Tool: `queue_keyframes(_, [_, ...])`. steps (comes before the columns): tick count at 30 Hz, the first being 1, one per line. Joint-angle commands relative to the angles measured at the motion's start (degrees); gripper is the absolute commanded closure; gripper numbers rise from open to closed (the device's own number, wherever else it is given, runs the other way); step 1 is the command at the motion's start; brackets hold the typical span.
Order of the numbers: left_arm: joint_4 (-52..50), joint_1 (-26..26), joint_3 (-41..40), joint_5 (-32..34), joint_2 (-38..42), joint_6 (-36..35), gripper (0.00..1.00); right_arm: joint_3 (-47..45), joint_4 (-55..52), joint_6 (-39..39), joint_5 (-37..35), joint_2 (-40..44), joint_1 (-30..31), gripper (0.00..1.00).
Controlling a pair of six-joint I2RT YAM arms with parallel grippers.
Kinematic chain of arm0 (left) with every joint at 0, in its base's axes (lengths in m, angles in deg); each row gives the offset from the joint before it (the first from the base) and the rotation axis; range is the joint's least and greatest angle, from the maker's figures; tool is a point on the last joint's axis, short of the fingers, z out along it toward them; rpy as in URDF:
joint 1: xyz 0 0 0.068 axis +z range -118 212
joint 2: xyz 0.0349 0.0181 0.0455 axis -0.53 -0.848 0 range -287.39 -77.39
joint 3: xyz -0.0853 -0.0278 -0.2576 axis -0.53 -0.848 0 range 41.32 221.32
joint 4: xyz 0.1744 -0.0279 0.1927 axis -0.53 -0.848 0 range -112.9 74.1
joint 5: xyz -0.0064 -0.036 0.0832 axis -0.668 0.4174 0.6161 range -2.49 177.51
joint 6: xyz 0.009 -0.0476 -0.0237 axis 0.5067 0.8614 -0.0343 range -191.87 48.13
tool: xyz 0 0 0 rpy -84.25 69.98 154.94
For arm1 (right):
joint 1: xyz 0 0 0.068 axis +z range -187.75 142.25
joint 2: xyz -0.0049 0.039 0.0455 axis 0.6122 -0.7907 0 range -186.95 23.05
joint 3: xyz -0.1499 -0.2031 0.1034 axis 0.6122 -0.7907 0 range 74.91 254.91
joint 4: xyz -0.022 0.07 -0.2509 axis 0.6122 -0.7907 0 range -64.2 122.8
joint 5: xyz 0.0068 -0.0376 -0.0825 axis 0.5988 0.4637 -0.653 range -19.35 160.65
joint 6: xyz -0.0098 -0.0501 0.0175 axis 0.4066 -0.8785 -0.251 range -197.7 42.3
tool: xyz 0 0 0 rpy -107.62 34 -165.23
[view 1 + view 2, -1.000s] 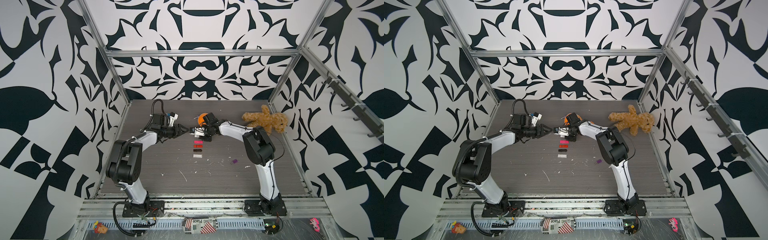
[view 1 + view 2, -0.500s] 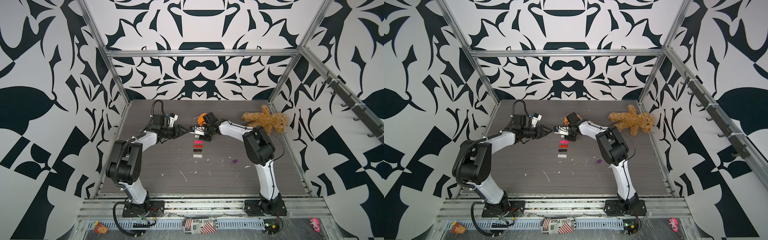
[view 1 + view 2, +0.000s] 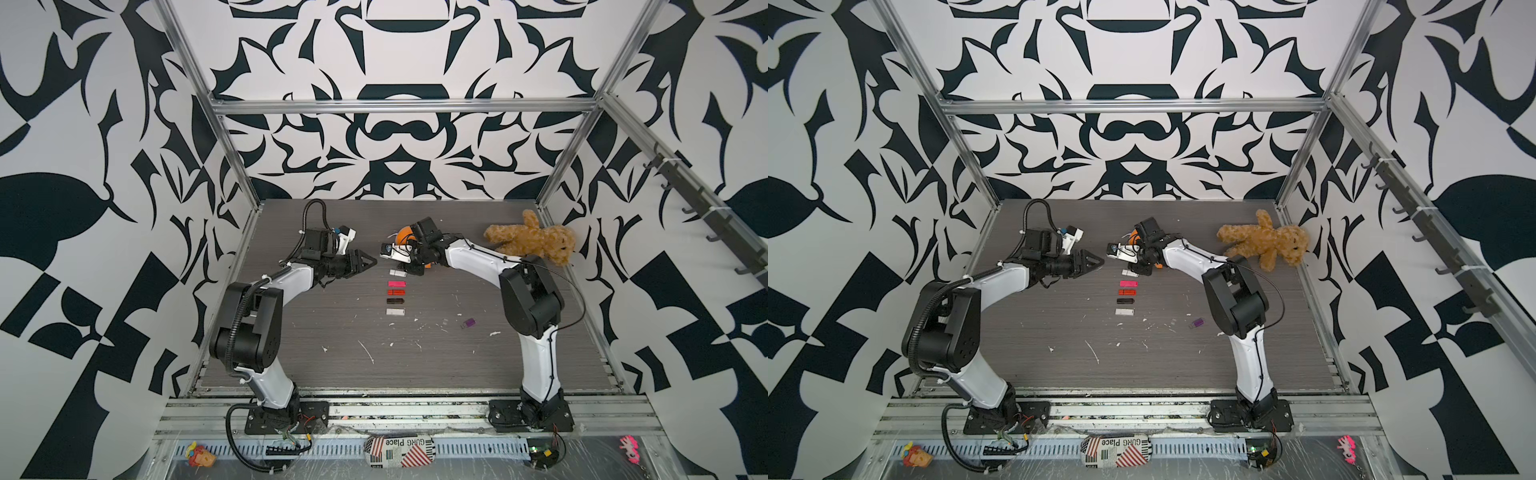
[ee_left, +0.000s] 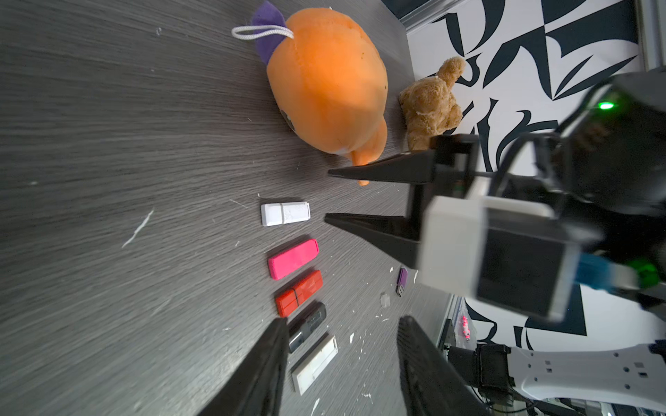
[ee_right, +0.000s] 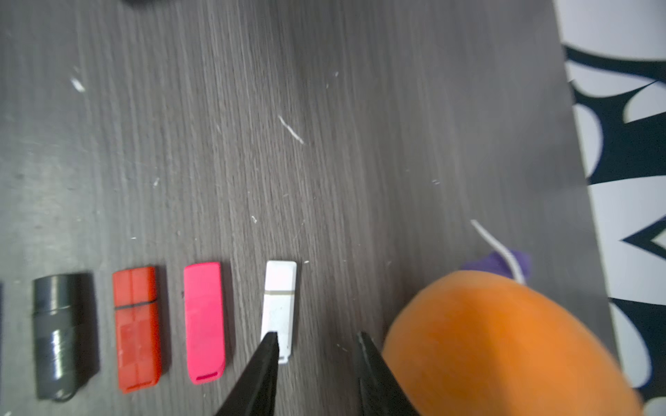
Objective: Close the usb drive cover
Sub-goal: Place the USB drive at the center of the board, then pick up the cover from the center of the board.
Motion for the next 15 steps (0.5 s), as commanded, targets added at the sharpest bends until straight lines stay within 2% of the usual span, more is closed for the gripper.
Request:
queue_keyframes(1, [-1.36, -0.86, 1.27, -0.03, 1.27, -1.72, 0.48, -3.64, 0.59, -1.84, 2.84, 8.66, -1.34, 0.62])
queue_keyframes(9, [-0.55, -5.68, 1.94, 2.39, 2.15, -4.69, 0.48, -21.63, -9.44, -0.32, 5.69, 26.42, -6.17, 0.62])
queue_keyframes(15, [3.14, -9.4, 2.42, 4.05, 1.31, -5.83, 0.48, -36.86, -11.29, 10.02, 3.6, 38.88, -6.15, 0.62])
